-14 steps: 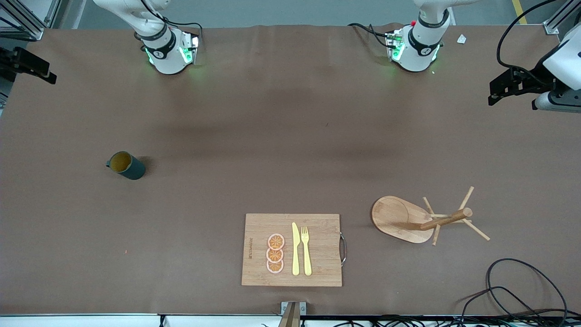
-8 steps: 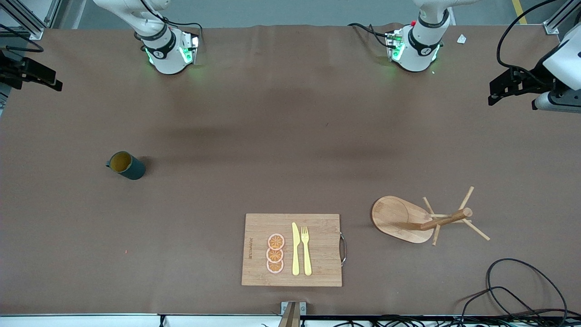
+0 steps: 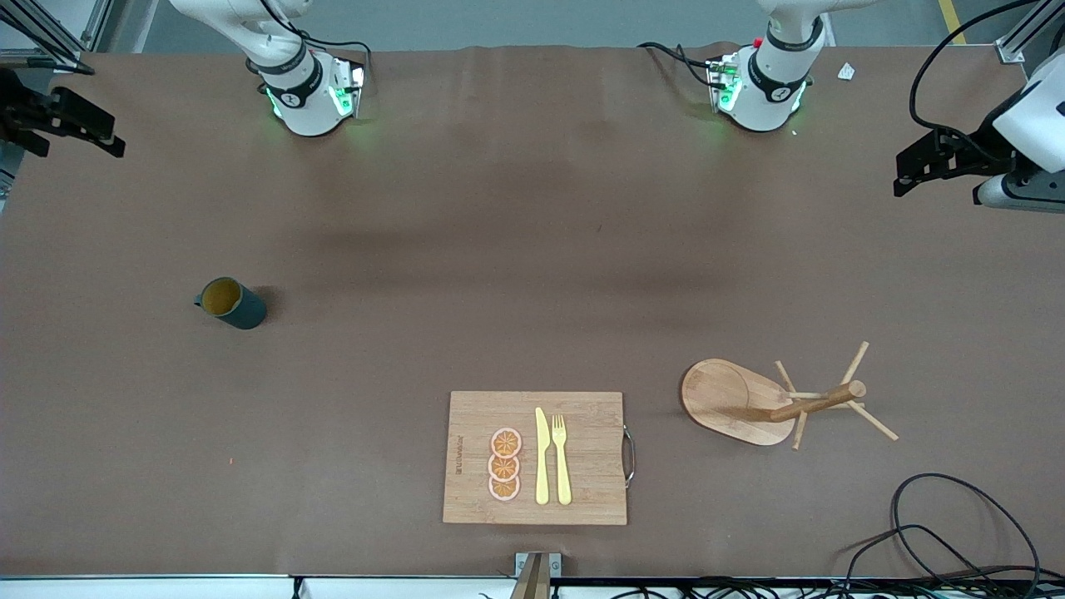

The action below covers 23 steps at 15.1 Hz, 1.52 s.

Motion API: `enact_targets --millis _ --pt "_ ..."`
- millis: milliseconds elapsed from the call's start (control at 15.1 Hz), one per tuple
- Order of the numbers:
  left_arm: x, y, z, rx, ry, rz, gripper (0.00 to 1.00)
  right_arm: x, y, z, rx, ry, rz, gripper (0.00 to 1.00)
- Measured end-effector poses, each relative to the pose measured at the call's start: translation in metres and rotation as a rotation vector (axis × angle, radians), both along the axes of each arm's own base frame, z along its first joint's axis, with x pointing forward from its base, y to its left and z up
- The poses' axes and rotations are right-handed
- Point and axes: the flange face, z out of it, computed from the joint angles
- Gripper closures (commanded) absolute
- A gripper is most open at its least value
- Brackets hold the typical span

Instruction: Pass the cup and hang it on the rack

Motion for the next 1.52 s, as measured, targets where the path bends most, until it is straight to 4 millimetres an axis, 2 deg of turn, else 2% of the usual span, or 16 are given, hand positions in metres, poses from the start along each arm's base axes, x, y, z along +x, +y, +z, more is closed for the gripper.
enact_targets --millis 265,464,795,927,1126,1325,1523 --pt "0.0 -0.002 0.001 0.0 -0.002 -0.003 0.0 -0.005 -0.01 0.003 -0.002 -0.008 -0.02 0.0" --pt "0.0 -0.002 0.001 0.0 -0.003 -0.003 0.0 0.007 -0.015 -0.012 -0.001 0.014 -0.028 0.0" --pt "0.0 0.0 0.002 0.0 -0.005 -0.001 0.0 0.056 -0.018 -0.095 0.008 0.132 0.009 0.0" --pt "0.0 0.0 0.003 0.0 -0.006 0.0 0.0 0.065 -0.024 -0.138 0.017 0.137 0.048 0.0" --pt "0.001 0.005 0.002 0.038 -0.009 0.004 0.0 0.064 -0.048 -0.204 0.047 0.121 0.176 0.0" --pt "0.001 0.006 0.002 0.057 -0.009 0.005 0.0 0.054 -0.074 -0.253 0.072 0.087 0.318 0.0" --pt "0.002 0.007 0.001 0.058 -0.009 0.007 0.0 0.046 -0.088 -0.3 0.081 0.022 0.47 0.0"
